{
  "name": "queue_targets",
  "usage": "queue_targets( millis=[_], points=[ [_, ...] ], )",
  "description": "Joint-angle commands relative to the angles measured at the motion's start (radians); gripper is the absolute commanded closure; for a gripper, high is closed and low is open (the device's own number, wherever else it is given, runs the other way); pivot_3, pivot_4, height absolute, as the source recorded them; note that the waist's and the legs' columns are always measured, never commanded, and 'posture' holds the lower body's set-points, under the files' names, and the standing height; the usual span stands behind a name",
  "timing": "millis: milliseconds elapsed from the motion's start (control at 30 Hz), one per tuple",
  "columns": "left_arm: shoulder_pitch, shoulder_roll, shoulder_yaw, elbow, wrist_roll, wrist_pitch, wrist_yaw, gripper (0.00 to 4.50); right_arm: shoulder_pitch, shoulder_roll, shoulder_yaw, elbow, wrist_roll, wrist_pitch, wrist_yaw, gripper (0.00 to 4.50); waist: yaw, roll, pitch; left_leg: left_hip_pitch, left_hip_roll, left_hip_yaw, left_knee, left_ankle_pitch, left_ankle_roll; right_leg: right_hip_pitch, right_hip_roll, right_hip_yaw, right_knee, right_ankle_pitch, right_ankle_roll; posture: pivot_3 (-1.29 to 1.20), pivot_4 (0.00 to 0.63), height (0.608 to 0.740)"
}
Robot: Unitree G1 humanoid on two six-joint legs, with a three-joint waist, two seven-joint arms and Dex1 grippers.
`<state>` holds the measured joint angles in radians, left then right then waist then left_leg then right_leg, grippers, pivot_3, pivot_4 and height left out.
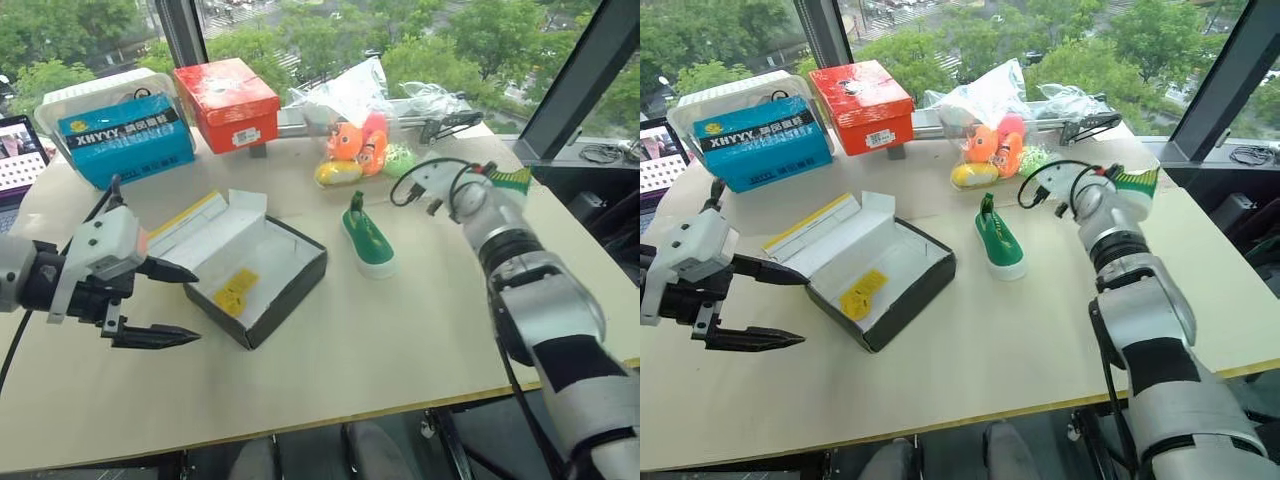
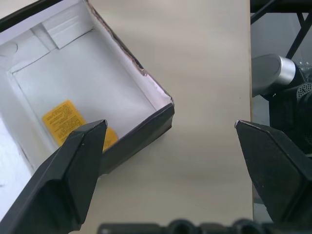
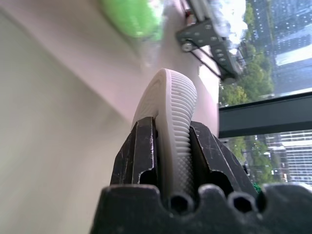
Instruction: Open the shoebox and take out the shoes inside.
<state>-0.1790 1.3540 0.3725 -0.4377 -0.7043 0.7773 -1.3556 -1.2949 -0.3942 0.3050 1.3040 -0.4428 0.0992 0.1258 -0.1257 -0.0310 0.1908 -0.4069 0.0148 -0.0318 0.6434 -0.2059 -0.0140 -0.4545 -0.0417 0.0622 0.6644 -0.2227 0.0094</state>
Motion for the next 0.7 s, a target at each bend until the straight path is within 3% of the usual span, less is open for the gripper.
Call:
queue_targets(
  millis=[33, 233, 267, 467, 567, 700],
  points=[
    [-0.003, 0.016, 0.023, -0.011, 0.006, -0.002, 0.003, 0.0, -0.035, 0.063, -0.056, -0.021, 0.055, -0.006, -0.053, 4.0, -0.009, 0.0, 0.0, 0.0, 0.0, 0.001, 0.0, 0.0, 0.0, 0.0, 0.0, 0.001, 0.0, 0.0, 0.0, 0.0, 0.15, 0.74],
    [-0.012, 0.024, 0.019, -0.01, 0.003, 0.0, 0.002, 0.0, -0.045, 0.178, -0.134, -0.043, 0.14, -0.014, -0.038, 4.0, -0.007, 0.0, 0.0, -0.001, 0.0, 0.001, 0.0, 0.0, 0.0, 0.0, 0.0, 0.001, -0.001, 0.001, 0.001, 0.0, 0.15, 0.74],
    [-0.012, 0.024, 0.019, -0.01, 0.002, 0.001, 0.002, 0.0, -0.049, 0.192, -0.149, -0.056, 0.16, -0.013, -0.015, 3.07, -0.006, 0.0, 0.0, -0.001, 0.0, 0.001, 0.0, 0.0, 0.0, 0.0, 0.0, 0.002, -0.001, 0.001, 0.002, 0.0, 0.15, 0.74],
    [-0.014, 0.025, 0.016, -0.009, 0.002, -0.001, 0.004, 0.0, -0.059, 0.226, -0.192, -0.171, 0.229, 0.047, 0.098, 1.09, -0.007, 0.0, 0.0, 0.0, 0.0, 0.002, 0.001, 0.0, 0.0, 0.0, 0.0, 0.002, 0.0, 0.001, 0.002, 0.0, 0.15, 0.74],
    [-0.025, 0.024, 0.003, -0.002, 0.004, -0.009, 0.004, 0.0, -0.046, 0.244, -0.268, -0.351, 0.358, 0.214, 0.22, 0.05, -0.006, 0.0, 0.0, 0.0, 0.0, 0.002, 0.001, 0.0, 0.0, 0.0, 0.001, 0.002, -0.001, 0.001, 0.002, 0.0, 0.15, 0.74],
    [-0.047, 0.021, -0.022, 0.017, 0.011, -0.027, 0.002, 0.0, -0.007, 0.236, -0.348, -0.667, 0.51, 0.49, 0.319, 0.05, 0.003, 0.0, 0.0, -0.002, 0.001, 0.002, 0.001, 0.0, 0.0, -0.001, 0.0, 0.002, -0.001, 0.001, 0.002, 0.0, 0.15, 0.74]
  ],
)
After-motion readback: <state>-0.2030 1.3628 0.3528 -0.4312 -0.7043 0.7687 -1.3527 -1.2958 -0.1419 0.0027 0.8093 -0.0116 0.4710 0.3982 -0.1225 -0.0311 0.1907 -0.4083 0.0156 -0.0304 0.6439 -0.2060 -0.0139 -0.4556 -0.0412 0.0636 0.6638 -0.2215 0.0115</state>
